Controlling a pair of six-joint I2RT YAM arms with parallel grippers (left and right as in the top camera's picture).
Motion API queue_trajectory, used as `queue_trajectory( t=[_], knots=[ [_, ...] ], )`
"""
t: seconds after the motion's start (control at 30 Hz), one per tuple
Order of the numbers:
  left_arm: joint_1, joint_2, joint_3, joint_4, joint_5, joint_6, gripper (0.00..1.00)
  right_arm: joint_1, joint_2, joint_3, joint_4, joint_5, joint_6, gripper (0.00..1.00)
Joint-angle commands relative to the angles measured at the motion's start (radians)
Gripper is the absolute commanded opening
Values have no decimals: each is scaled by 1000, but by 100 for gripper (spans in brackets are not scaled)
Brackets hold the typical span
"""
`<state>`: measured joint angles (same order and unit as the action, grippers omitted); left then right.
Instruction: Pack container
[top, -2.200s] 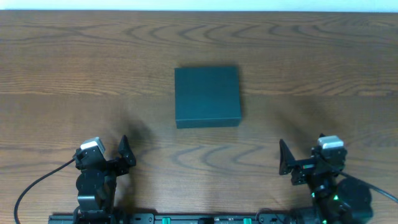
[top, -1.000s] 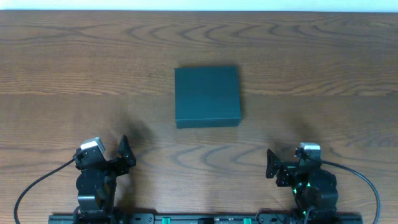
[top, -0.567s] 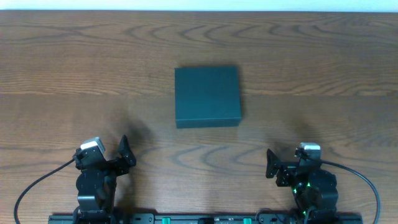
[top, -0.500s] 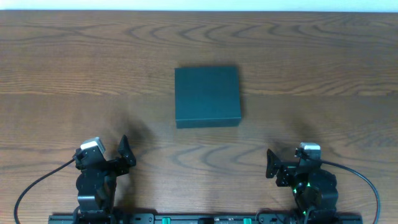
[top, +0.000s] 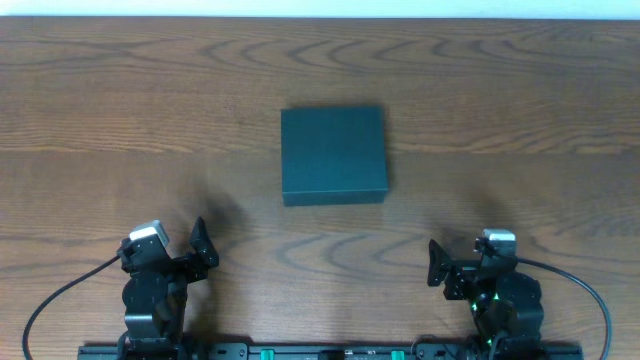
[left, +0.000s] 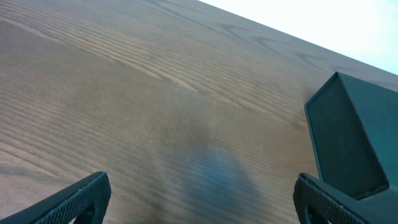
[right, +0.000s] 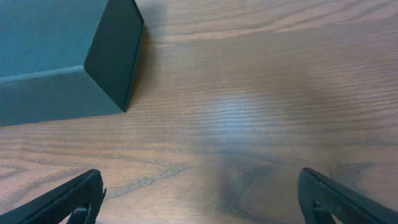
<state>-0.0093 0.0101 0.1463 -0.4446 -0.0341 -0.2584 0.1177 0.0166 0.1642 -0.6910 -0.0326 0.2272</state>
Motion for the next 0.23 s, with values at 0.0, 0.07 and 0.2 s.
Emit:
queue_trajectory(
  t=[0.0,0.07,0.2],
  knots=[
    [4,-6,-18,-2,-18,0,95,-10,-10,-6,0,10,11,99],
    [4,-6,-19,-2,-18,0,95,-10,-10,-6,0,10,11,99],
    [4,-6,-19,-2,-18,0,95,-10,-10,-6,0,10,11,99]
  ],
)
